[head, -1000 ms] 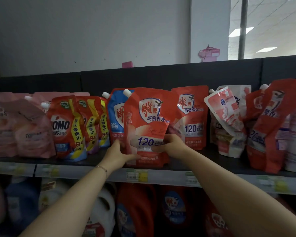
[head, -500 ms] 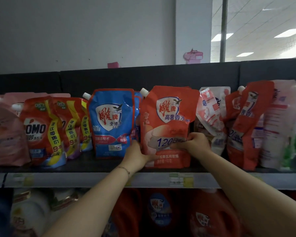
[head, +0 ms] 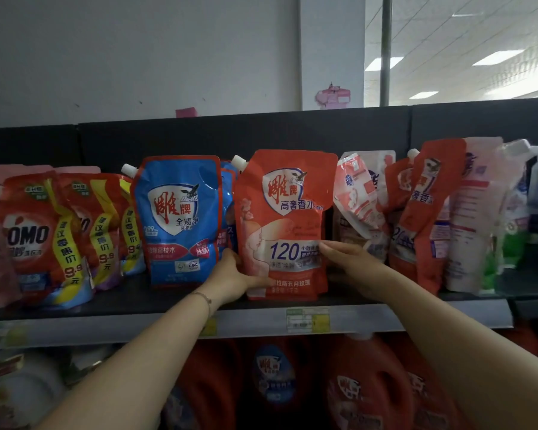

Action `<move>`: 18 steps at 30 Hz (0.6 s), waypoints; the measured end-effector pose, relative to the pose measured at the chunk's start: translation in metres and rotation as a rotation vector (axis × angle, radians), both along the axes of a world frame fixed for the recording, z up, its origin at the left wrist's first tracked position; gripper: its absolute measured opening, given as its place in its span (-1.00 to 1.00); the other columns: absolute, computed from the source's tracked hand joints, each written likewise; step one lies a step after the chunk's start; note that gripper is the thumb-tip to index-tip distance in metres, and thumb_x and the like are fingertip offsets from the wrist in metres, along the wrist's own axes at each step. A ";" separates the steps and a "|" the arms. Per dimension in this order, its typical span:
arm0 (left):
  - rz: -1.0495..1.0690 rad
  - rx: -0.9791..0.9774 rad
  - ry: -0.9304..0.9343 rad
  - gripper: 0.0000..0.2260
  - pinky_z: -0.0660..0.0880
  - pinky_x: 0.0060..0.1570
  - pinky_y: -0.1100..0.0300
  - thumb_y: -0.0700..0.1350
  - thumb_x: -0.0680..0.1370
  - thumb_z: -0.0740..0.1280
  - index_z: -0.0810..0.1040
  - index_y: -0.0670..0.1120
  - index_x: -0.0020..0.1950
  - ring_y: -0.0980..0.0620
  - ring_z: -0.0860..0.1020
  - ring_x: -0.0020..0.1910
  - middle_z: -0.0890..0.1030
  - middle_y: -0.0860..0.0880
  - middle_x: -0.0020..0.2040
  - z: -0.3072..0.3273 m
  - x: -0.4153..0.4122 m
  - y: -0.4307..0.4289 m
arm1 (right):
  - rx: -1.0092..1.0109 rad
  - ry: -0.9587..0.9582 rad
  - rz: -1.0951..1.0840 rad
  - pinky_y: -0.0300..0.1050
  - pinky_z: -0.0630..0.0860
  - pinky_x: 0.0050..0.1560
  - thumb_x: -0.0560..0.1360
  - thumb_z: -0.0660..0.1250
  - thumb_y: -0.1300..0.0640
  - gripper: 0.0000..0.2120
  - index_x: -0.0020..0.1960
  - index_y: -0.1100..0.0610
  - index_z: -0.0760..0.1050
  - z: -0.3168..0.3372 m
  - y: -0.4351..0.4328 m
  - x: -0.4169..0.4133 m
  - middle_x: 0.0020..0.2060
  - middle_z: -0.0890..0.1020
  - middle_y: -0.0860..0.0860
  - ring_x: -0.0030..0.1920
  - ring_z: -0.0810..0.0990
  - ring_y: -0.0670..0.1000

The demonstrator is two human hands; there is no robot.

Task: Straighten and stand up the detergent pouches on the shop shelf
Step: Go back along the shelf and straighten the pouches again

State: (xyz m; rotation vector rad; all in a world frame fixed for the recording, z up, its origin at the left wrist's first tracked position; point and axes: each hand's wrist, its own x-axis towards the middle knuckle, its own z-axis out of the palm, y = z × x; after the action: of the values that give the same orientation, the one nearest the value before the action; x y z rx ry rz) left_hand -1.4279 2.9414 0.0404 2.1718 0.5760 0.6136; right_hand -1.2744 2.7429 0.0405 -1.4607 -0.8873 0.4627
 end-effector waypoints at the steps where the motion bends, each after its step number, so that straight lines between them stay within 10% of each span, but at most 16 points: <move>1: -0.002 -0.001 -0.001 -0.30 0.46 0.21 0.06 0.03 0.26 0.62 0.26 -0.09 0.19 0.00 0.44 0.14 0.44 -0.01 0.16 0.000 0.000 0.001 | 0.007 0.005 -0.006 0.10 0.47 0.28 0.60 0.25 0.01 -0.71 0.27 0.01 0.57 -0.002 -0.001 0.001 0.17 0.65 -0.02 0.24 0.57 0.04; 9: -0.002 -0.026 -0.005 -0.29 0.55 0.12 -0.07 0.11 0.17 0.64 0.29 -0.03 0.10 -0.07 0.54 0.09 0.50 -0.02 0.09 -0.004 0.004 0.006 | -0.012 -0.571 -0.346 -0.12 0.52 -0.04 0.64 0.19 0.11 -0.81 -0.04 -0.01 0.57 -0.011 0.000 -0.006 -0.13 0.67 -0.11 -0.10 0.64 -0.11; 13: 0.002 -0.010 -0.074 -0.32 0.51 0.16 0.00 0.12 0.19 0.63 0.32 -0.03 0.10 0.00 0.52 0.11 0.51 0.01 0.10 -0.014 0.002 0.006 | -0.257 -1.030 -0.525 -0.07 0.42 -0.25 0.66 0.09 0.09 -0.79 0.19 0.11 0.43 -0.012 0.000 -0.015 -0.12 0.68 0.10 -0.16 0.63 0.17; 18: -0.006 0.010 -0.102 -0.35 0.49 0.11 0.09 0.09 0.23 0.62 0.32 -0.05 0.12 0.03 0.50 0.09 0.50 0.03 0.08 -0.016 0.002 0.004 | -0.193 -0.967 -0.499 -0.07 0.45 -0.24 0.66 0.11 0.15 -0.81 0.17 0.16 0.44 -0.002 0.005 -0.024 -0.06 0.66 0.12 -0.11 0.62 0.16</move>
State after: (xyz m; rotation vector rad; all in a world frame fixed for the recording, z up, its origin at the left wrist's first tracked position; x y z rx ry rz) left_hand -1.4263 2.9451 0.0246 2.1369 0.5132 0.7211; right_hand -1.2981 2.7475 0.0382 -2.0367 -1.1681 -0.6101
